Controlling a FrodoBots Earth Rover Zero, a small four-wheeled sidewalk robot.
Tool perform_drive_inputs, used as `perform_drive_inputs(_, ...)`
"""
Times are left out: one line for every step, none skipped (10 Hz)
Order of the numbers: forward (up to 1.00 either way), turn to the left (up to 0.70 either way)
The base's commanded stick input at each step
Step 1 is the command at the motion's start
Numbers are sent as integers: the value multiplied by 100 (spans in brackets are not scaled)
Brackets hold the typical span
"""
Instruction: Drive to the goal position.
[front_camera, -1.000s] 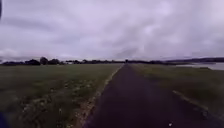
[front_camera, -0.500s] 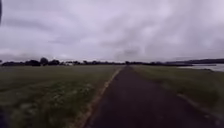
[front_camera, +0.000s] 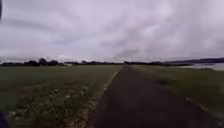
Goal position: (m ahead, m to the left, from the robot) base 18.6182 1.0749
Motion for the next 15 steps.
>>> perform_drive_inputs(45, -27)
perform_drive_inputs(45, -27)
perform_drive_inputs(45, -27)
perform_drive_inputs(45, -27)
perform_drive_inputs(45, -27)
perform_drive_inputs(45, -27)
perform_drive_inputs(45, -27)
perform_drive_inputs(45, -27)
perform_drive_inputs(45, -27)
perform_drive_inputs(45, -27)
perform_drive_inputs(45, -27)
perform_drive_inputs(45, -27)
perform_drive_inputs(45, -27)
perform_drive_inputs(45, -27)
perform_drive_inputs(45, -27)
